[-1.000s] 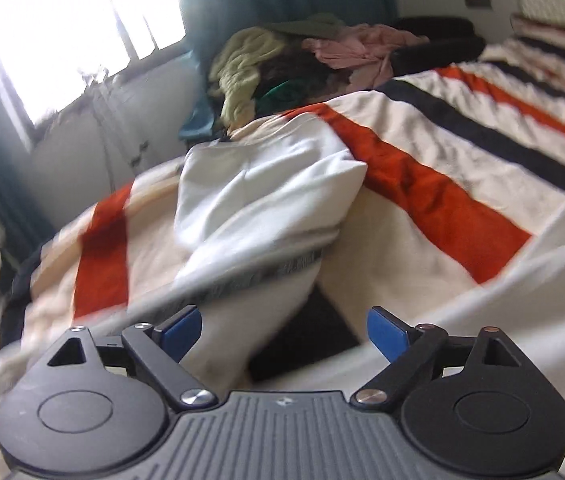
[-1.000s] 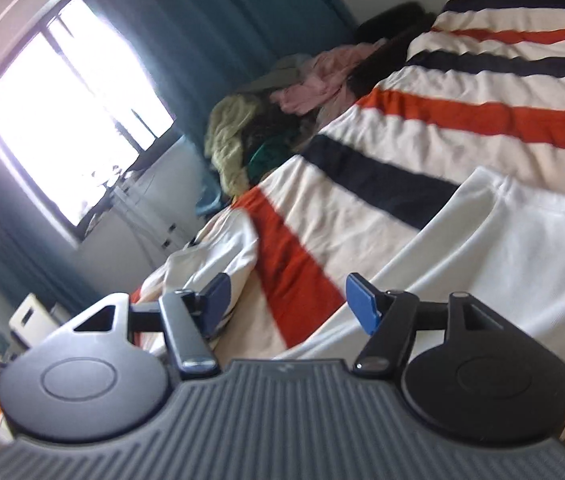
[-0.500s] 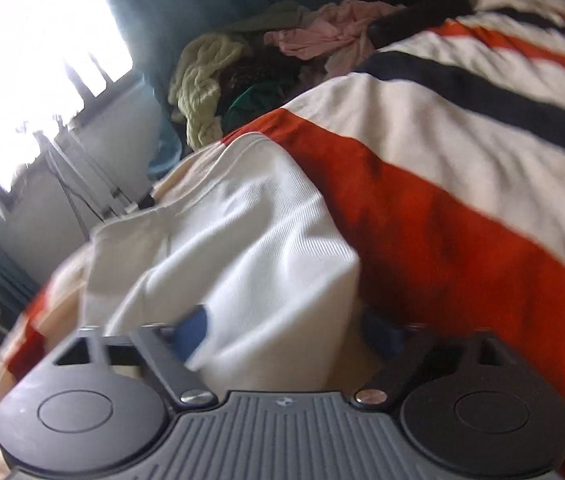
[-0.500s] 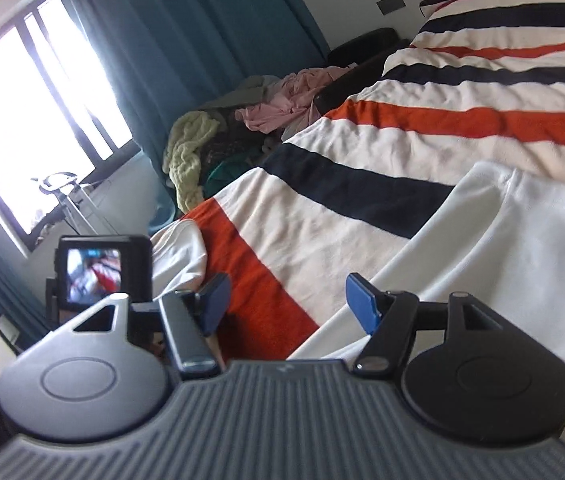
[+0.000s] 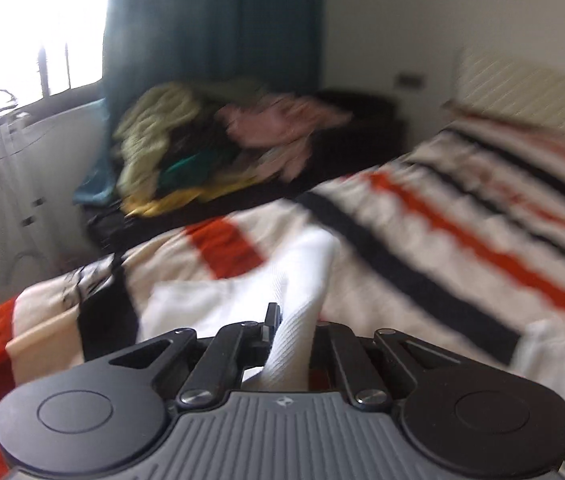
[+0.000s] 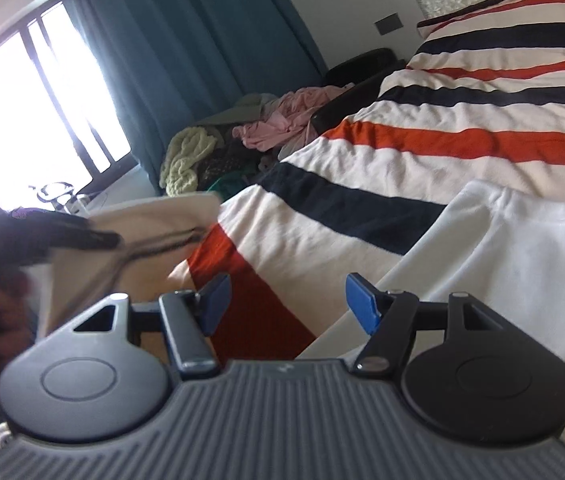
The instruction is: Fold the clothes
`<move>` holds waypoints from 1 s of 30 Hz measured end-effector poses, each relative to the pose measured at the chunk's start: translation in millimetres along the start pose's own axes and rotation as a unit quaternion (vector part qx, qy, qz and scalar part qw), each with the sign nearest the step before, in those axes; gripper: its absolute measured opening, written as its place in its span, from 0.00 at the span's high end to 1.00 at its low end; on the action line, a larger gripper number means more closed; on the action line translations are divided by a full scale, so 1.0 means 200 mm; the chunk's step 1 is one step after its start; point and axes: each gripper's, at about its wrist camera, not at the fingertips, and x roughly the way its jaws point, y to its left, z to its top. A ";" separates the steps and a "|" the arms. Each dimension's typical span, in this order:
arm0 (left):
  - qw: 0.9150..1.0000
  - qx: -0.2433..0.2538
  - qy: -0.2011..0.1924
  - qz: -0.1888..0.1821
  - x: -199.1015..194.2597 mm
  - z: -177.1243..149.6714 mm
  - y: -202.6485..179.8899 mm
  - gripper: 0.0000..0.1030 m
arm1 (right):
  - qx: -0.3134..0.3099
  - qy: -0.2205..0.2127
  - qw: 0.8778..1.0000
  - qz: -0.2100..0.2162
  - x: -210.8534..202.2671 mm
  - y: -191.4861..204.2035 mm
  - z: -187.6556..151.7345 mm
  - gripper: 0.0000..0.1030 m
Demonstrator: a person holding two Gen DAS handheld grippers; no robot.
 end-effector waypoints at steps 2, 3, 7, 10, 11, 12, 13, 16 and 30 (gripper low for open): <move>0.999 -0.004 -0.033 -0.033 -0.14 0.04 0.03 0.95 | -0.002 -0.012 1.000 0.002 -0.04 0.02 0.00 0.35; 0.998 -0.013 -0.045 -0.042 -0.18 0.05 0.05 0.95 | -0.006 -0.015 1.000 0.007 -0.06 0.03 0.00 0.35; 0.999 -0.034 -0.030 -0.021 -0.10 0.05 0.09 0.95 | -0.028 -0.020 0.999 0.026 -0.11 0.09 -0.02 0.35; 0.999 -0.019 -0.004 0.036 0.10 -0.03 0.11 0.95 | -0.031 -0.012 0.999 0.024 -0.10 0.10 -0.03 0.35; 0.998 -0.026 0.007 0.055 0.18 -0.05 0.14 0.95 | -0.031 -0.007 0.999 0.021 -0.09 0.10 -0.03 0.35; 0.997 -0.033 0.018 0.075 0.25 -0.07 0.18 0.95 | -0.032 -0.002 0.999 0.019 -0.07 0.09 -0.04 0.35; 0.994 -0.040 0.029 0.094 0.33 -0.09 0.21 0.95 | -0.032 0.003 0.999 0.016 -0.05 0.09 -0.05 0.35; 0.985 -0.066 0.059 0.148 0.50 -0.15 0.32 0.94 | -0.045 0.012 0.999 0.012 0.02 0.10 -0.08 0.35; 0.972 -0.085 0.038 0.216 -0.19 -0.24 0.29 0.20 | -0.133 0.030 0.990 0.045 0.09 0.24 -0.20 0.35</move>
